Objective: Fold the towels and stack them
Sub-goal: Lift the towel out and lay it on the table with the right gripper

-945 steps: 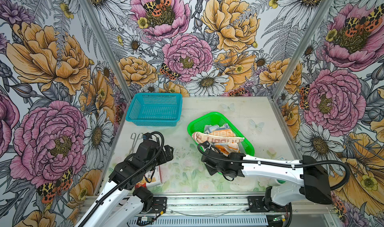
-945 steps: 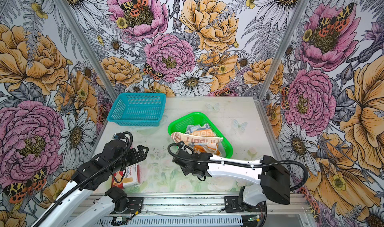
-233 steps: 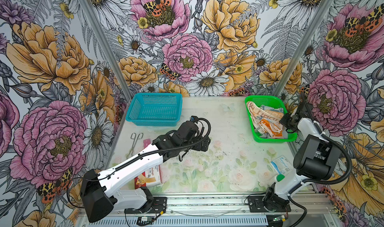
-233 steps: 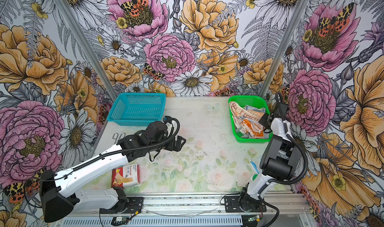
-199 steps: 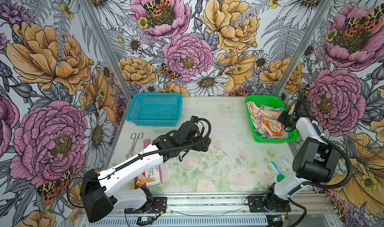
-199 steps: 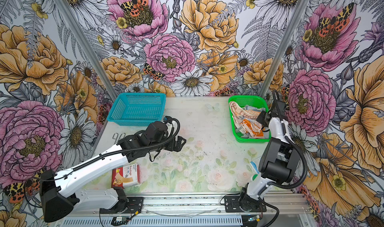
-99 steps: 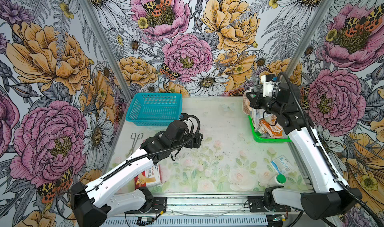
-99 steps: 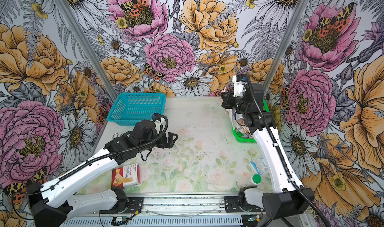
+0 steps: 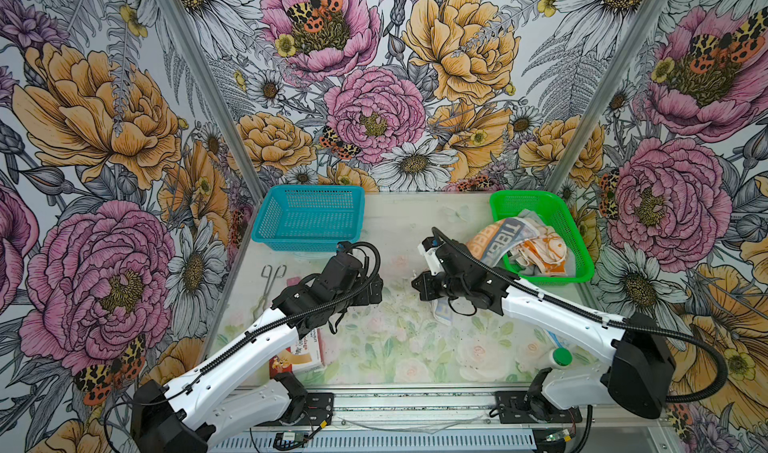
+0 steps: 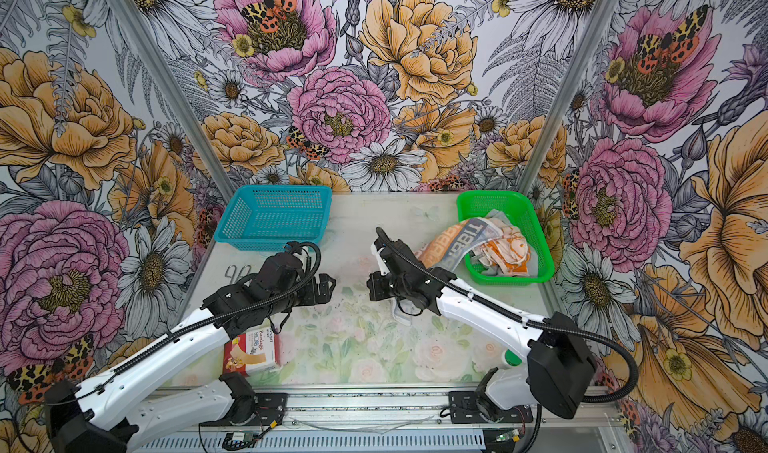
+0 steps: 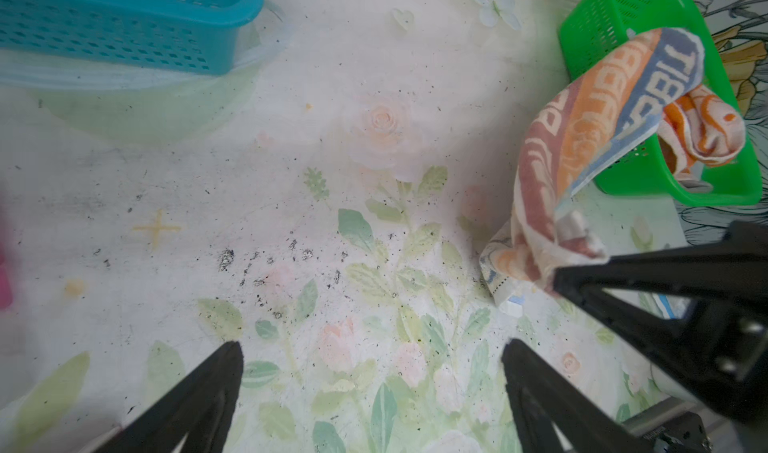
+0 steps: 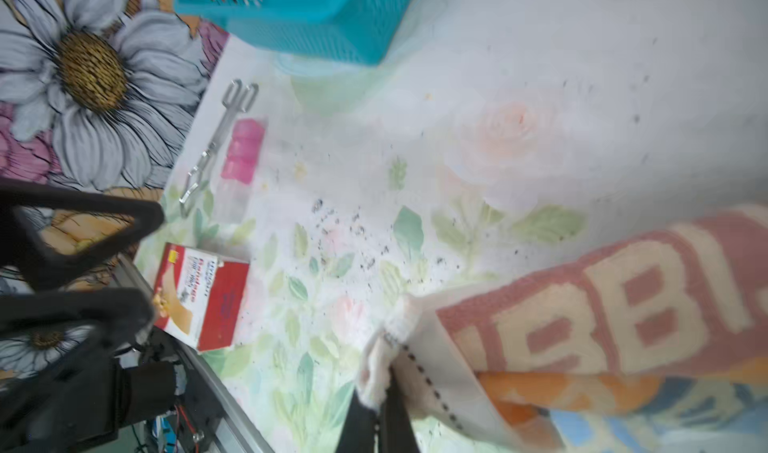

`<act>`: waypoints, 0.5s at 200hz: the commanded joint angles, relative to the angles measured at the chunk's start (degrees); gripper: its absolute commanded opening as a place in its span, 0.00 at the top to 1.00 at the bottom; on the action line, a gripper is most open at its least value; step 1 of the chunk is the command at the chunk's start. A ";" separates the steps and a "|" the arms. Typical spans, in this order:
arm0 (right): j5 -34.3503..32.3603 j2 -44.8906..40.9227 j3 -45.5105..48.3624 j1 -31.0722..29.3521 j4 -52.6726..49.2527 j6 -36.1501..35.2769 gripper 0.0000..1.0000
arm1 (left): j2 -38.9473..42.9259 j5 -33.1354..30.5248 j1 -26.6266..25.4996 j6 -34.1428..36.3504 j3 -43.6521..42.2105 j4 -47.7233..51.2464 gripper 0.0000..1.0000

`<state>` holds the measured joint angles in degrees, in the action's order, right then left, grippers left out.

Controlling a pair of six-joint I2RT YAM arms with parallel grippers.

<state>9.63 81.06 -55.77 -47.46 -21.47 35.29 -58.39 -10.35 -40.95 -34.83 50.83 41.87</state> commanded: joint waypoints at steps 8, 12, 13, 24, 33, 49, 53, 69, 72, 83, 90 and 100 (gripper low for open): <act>-3.62 2.56 1.27 -9.49 6.53 6.68 1.00 | 1.45 -6.61 0.68 -4.27 -1.24 5.07 0.01; -4.56 2.91 1.38 -10.80 6.61 7.35 1.00 | 1.67 -7.39 0.94 -4.69 -1.26 5.53 0.01; -4.76 2.98 1.42 -11.11 6.66 7.48 1.00 | 1.77 -7.57 0.99 -4.84 -1.26 5.65 0.01; -7.00 3.85 1.39 -14.15 6.83 8.78 1.00 | 2.31 -9.90 1.95 -6.53 -1.00 7.19 0.01; -8.57 4.57 1.32 -15.89 7.16 9.96 1.00 | 2.79 -12.39 2.58 -7.72 -0.59 8.84 0.01; -9.62 5.97 0.37 -17.50 8.10 10.95 1.00 | 4.44 -19.34 2.54 -9.99 0.31 11.83 0.01; -9.66 6.47 -0.03 -17.80 8.21 11.11 1.00 | 5.15 -20.30 2.81 -10.20 0.28 11.95 0.01; -9.06 8.23 -2.28 -18.86 8.72 11.03 1.00 | 7.32 -20.23 5.06 -9.41 0.38 11.82 0.01; -9.04 8.58 -2.71 -19.10 8.67 10.84 1.00 | 7.52 -19.86 5.66 -8.93 0.47 11.81 0.01; -8.80 9.34 -3.70 -19.22 8.56 10.80 1.00 | 7.77 -18.25 7.56 -7.24 1.08 11.78 0.01; -9.32 9.05 -3.54 -19.16 8.57 11.02 1.00 | 7.77 -17.02 8.44 -6.21 1.41 11.43 0.01; -11.45 7.20 -2.35 -18.79 8.51 11.15 1.00 | 7.72 -14.91 8.94 -4.22 1.30 10.09 0.01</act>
<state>2.17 90.00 -57.10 -66.22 -14.87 45.15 -50.98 -25.93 -33.98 -42.02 50.72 52.47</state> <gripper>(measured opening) 0.045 0.987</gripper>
